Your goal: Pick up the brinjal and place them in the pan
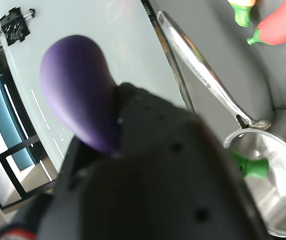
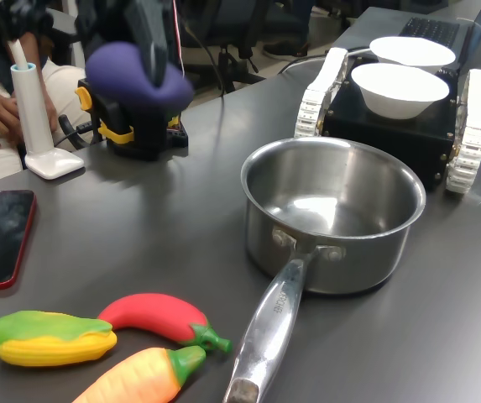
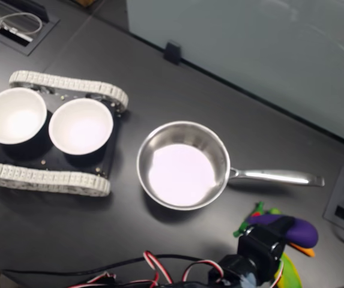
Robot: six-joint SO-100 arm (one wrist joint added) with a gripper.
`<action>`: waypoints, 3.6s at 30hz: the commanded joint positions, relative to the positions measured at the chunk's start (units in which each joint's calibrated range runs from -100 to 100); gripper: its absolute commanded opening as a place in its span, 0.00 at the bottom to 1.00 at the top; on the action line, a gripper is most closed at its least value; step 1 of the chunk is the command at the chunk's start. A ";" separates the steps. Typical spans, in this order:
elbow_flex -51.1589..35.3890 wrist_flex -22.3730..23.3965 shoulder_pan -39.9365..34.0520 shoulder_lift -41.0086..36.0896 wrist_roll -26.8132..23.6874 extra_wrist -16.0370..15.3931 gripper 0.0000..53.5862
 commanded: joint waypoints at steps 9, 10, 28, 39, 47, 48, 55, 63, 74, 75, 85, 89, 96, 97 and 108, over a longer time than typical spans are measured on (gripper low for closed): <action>-4.38 -5.09 -13.99 -10.48 -13.63 8.47 0.00; -4.29 -5.18 -15.25 -10.99 -14.55 9.23 0.00; -1.29 -6.12 -40.02 -14.19 -23.79 26.79 0.00; 4.70 -6.97 -54.93 -16.47 -25.15 33.76 0.00; 10.25 -7.82 -61.58 -17.90 -25.69 36.03 0.00; 10.61 -7.82 -61.93 -17.90 -25.84 36.12 0.00; 14.34 -8.42 -64.91 -17.40 -25.98 37.63 0.00; 21.33 -11.49 -64.91 -17.06 -26.42 37.71 0.00; 29.33 -15.33 -64.68 -17.40 -26.23 37.71 0.00; 30.15 -15.67 -64.68 -17.40 -26.18 37.71 0.00; 37.60 -20.45 -64.34 -18.58 -25.01 37.71 0.00; 38.42 -20.62 -63.30 -17.99 -25.20 37.71 0.00; 39.69 -21.38 -62.73 -17.99 -25.20 37.63 0.00; 39.78 -21.38 -62.73 -18.07 -25.25 37.63 0.00; 39.32 -18.91 -62.50 -18.07 -24.08 37.63 0.28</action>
